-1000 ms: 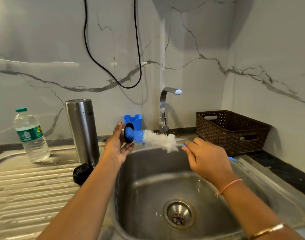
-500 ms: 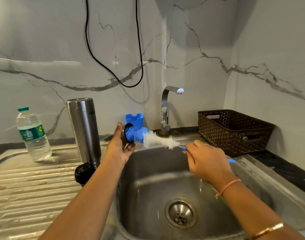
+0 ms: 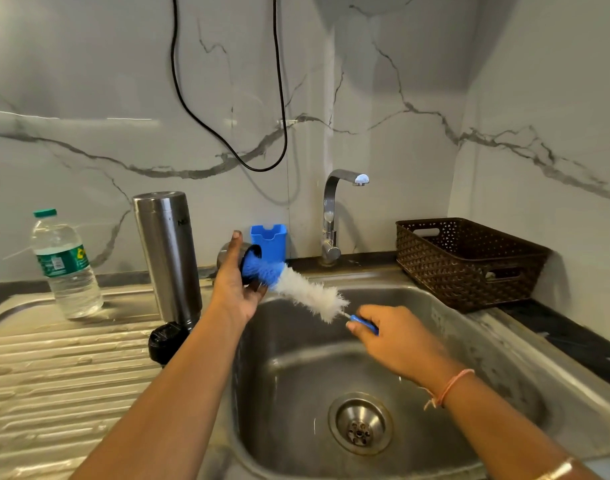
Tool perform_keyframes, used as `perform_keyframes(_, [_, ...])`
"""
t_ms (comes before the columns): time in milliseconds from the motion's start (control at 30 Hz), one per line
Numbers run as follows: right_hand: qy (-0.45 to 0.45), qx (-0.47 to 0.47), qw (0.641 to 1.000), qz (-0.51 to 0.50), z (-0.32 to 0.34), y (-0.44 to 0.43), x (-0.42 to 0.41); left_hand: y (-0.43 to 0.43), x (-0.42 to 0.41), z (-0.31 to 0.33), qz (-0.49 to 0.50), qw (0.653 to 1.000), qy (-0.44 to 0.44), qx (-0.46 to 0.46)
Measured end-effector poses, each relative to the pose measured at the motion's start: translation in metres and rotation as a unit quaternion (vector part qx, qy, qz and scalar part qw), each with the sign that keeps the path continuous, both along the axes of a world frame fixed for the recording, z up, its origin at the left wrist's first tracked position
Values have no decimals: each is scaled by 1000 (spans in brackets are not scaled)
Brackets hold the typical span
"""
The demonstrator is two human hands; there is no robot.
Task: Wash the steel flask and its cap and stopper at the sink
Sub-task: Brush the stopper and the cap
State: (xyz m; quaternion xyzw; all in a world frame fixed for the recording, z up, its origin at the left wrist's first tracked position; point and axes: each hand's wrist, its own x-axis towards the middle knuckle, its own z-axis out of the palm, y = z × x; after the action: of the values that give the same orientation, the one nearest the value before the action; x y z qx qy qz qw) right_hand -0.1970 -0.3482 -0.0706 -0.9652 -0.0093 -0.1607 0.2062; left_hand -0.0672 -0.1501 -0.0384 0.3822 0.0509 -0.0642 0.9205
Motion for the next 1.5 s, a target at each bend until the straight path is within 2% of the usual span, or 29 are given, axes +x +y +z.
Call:
perform_keyframes(67, [-49,-118,992,-17,5,3,-3,2,-1,-2,16,1000,16,4])
perform_keyframes(100, [-49,-125,991,-22,8,3,-4,3,-1,-3,15,1000,23,-6])
perform_keyframes(133, [-25,-55,998,-10,9,2,-2,4,-1,-4,5,1000,24,-20])
perform_keyframes(167, [35,82,996,15,8,0,0,5,-2,-3,-13,999,17,-35])
perform_keyframes(233, [189,355,913,73,10,1,-6,5,-3,-1,-51,997,-8,-53])
perform_keyframes(267, [212,400,888,84,8,0,-7,4,-3,0,-59,996,-17,-60])
perform_keyframes(300, [204,387,896,81,6,0,-7,3,-4,2,-64,995,-21,-69])
perform_keyframes(333, [169,324,929,62,4,0,-6,3,-4,3,-60,995,-23,-75])
perform_keyframes(400, [82,43,996,-2,5,-2,-2,2,-4,4,-45,995,-21,-81])
perform_keyframes(467, [-31,-198,978,-65,5,-5,3,1,-3,3,-25,997,-9,-75])
perform_keyframes(533, [-159,-241,956,-58,4,-5,6,0,-2,1,-15,998,5,-61])
perform_keyframes(567, [-180,-211,960,-48,5,-5,7,-1,-2,0,-16,998,9,-56])
perform_keyframes(633, [-13,34,999,8,9,-4,5,-1,-3,-4,-32,998,10,-60])
perform_keyframes(700, [177,313,932,52,14,-1,-4,-1,-4,-8,-47,996,12,-78])
perform_keyframes(733, [200,350,913,63,14,-3,-6,-1,-4,-8,-51,995,14,-90])
perform_keyframes(767, [185,324,926,55,13,-4,-5,0,-5,-9,-52,993,18,-102])
perform_keyframes(833, [73,87,994,-4,8,-9,-2,-1,-4,-8,-38,994,35,-99])
perform_keyframes(900, [-99,-167,976,-101,5,-14,5,-5,-4,-8,-17,997,69,-43])
perform_keyframes(933, [-169,-215,956,-106,4,-15,6,-6,-6,-9,-10,996,90,-2])
perform_keyframes(967, [-211,-222,946,-109,4,-14,7,-8,-7,-10,-4,994,105,31])
perform_keyframes(1000, [-187,-177,962,-89,6,-13,7,-8,-8,-10,-3,992,114,50])
perform_keyframes(1067, [-17,41,999,-4,6,-12,6,-7,-8,-9,-13,993,110,49])
perform_keyframes(1133, [107,189,976,25,5,-9,2,-6,-6,-6,-23,994,103,19])
perform_keyframes(1167, [97,175,980,18,4,-9,3,-5,-6,-4,-22,995,102,8])
perform_keyframes(1233, [16,21,999,-19,4,-9,2,-7,-6,-3,-13,994,107,3])
perform_keyframes(1300, [-52,-165,983,-59,8,-7,1,-8,-7,-2,-7,993,118,-6])
perform_keyframes(1367, [-107,-231,965,-69,11,-4,2,-8,-7,-2,-12,992,125,-19])
perform_keyframes(1433, [-92,-116,988,-48,8,-5,5,-6,-5,-4,-38,994,96,-37])
perform_keyframes(1500, [27,166,986,5,4,-6,6,-2,-4,-4,-63,995,49,-52])
